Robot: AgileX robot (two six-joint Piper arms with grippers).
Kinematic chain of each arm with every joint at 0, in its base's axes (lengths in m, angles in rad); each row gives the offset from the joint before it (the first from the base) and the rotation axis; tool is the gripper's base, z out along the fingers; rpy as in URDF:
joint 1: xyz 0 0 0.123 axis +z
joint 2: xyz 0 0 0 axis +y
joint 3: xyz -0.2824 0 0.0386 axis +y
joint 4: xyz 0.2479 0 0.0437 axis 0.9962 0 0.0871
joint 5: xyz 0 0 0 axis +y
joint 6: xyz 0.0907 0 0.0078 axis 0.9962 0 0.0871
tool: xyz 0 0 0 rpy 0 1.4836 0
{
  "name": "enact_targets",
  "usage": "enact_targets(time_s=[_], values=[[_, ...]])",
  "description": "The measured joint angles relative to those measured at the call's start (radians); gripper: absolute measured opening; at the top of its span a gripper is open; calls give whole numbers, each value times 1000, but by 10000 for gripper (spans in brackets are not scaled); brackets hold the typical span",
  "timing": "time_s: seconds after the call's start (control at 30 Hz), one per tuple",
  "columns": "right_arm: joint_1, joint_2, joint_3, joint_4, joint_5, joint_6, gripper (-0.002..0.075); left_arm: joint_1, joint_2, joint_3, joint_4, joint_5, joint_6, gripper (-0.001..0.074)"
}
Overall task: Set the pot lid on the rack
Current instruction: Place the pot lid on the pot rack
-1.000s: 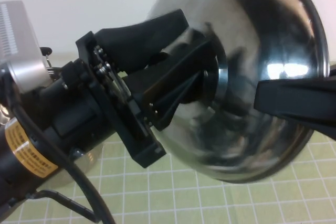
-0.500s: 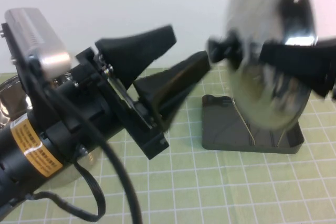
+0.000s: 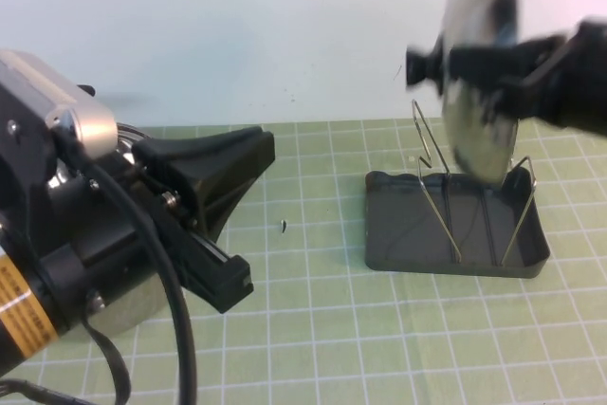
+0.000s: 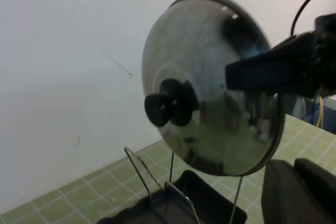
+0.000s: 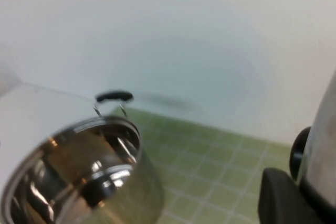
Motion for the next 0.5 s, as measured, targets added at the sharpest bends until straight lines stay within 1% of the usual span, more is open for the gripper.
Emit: enact_targets(time_s=[0.23, 0.33, 0.5], values=[[0, 139, 0, 0, -19, -7, 62, 0, -2, 0, 264, 4, -287, 2], [0, 160, 0, 2, -29, -8, 62, 0, -2, 0, 354, -5, -355, 2], [0, 195, 0, 5, -42, -42, 62, 0, -2, 0, 398, -9, -396, 2]])
